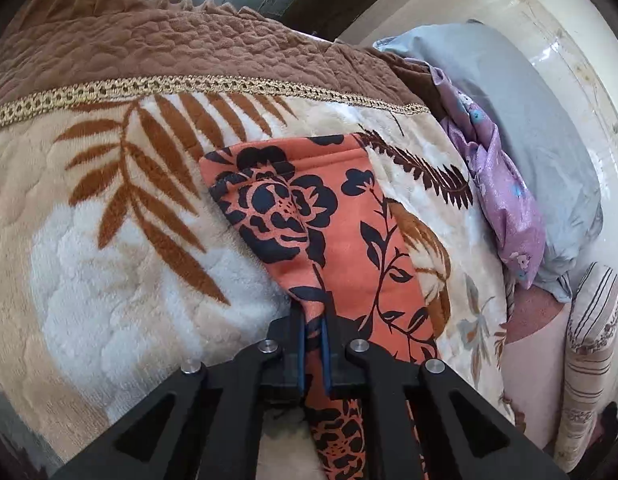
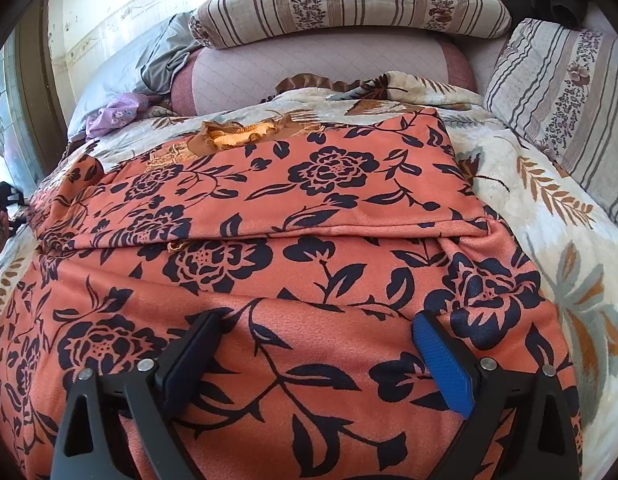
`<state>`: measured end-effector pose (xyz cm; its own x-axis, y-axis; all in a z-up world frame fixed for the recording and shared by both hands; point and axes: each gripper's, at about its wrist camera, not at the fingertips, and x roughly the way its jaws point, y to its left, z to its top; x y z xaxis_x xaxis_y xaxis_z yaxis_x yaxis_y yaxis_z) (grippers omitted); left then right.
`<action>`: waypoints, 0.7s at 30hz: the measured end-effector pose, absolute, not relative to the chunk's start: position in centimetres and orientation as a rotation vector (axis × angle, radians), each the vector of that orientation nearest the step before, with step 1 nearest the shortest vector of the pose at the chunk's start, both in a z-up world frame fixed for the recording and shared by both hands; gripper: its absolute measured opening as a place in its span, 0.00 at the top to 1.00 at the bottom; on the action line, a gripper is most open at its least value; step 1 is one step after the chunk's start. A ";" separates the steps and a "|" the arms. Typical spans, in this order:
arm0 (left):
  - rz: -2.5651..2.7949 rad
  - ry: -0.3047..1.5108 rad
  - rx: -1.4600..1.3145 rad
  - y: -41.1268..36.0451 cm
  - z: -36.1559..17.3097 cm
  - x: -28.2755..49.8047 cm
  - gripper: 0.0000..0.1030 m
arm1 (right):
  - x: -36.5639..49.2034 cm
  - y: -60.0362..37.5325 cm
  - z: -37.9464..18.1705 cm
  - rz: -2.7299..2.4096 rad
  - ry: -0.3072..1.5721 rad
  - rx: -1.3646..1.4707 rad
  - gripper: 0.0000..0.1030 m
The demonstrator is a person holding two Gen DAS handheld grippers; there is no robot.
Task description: Fold small clothes
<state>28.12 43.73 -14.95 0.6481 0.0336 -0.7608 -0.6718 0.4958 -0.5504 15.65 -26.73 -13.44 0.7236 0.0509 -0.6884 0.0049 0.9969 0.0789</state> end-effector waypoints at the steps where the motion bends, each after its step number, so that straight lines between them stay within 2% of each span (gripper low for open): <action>1: 0.498 0.772 -0.915 43.2 -14.0 28.3 0.94 | 15.6 -26.7 -13.4 0.026 0.762 0.078 0.04; 6: 0.395 0.635 -0.595 35.7 -4.0 28.2 0.94 | 15.6 -26.8 -13.4 0.027 0.760 0.081 0.04; 10: 0.183 0.477 -0.364 25.0 5.2 26.7 0.94 | 15.6 -26.8 -13.4 0.028 0.761 0.082 0.04; 13: -0.016 0.423 -0.255 15.7 9.1 24.9 0.94 | 15.6 -26.9 -13.4 0.031 0.761 0.088 0.04; 16: -0.196 0.428 -0.153 6.0 9.8 23.5 0.94 | 15.6 -27.0 -13.3 0.035 0.762 0.095 0.04; 19: -0.330 0.489 -0.079 -2.7 7.7 22.5 0.93 | 15.6 -27.1 -13.3 0.042 0.761 0.105 0.04; 20: -0.356 0.532 -0.055 -5.5 6.3 22.4 0.90 | 15.5 -27.2 -13.3 0.044 0.761 0.110 0.04; 21: -0.382 0.585 -0.026 -7.8 4.4 22.8 0.79 | 15.5 -27.2 -13.3 0.046 0.761 0.113 0.04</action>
<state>22.84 -7.76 4.35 0.7657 -0.3593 -0.5335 0.3444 0.9295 -0.1316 15.53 -27.24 -13.26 0.7237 0.0824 -0.6851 -0.0007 0.9929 0.1187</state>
